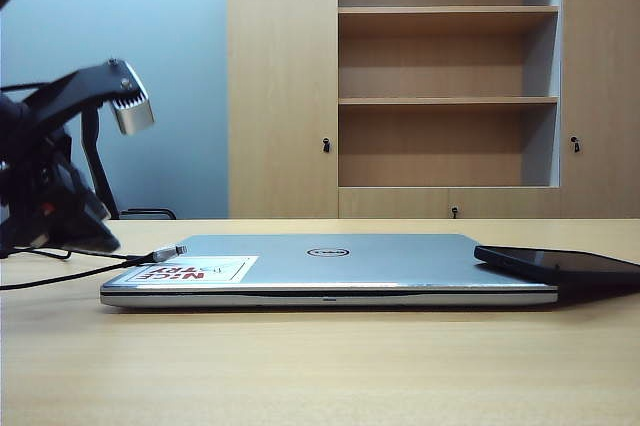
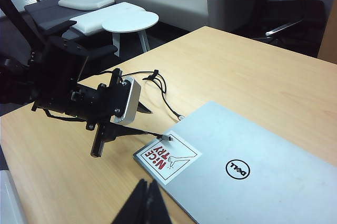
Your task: Pick up the charging cable and the phone, plug the charging cable into the charging port on the phone, and finally place them back on the table.
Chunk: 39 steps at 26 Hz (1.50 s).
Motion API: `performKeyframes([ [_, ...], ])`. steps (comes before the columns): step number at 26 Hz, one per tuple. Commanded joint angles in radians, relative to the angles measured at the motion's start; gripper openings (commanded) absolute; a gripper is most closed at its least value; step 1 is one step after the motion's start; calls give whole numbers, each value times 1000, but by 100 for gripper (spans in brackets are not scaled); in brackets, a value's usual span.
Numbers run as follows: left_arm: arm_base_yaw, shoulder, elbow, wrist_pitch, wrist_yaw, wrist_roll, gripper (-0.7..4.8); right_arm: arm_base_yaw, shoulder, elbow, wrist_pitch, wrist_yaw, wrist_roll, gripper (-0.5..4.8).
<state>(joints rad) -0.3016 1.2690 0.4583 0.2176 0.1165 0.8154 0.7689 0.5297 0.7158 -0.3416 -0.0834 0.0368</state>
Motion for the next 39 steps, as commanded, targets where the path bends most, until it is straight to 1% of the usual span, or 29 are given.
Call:
performKeyframes([
  [1,-1,34,1,34,3,0,224,1,0,6,17,-5,0,-5],
  [11,-2,135,2,164,3,0,224,5,0,6,17,-5,0,-5],
  [19,-2,202,2,192,3,0,224,4,0,6,31,-4,0,-5],
  [33,-2,238,3,256,3,-4,218,4,0,6,32,0,0,-5],
  [35,-3,238,3,257,3,-4,187,4,0,6,32,0,0,-5],
  [36,-3,238,3,255,3,-5,137,4,0,6,32,0,0,-5],
  [38,-3,237,3,255,3,-5,-5,4,0,6,32,0,0,-5],
  [39,-4,237,3,256,3,-15,-6,4,0,6,32,1,0,-5],
])
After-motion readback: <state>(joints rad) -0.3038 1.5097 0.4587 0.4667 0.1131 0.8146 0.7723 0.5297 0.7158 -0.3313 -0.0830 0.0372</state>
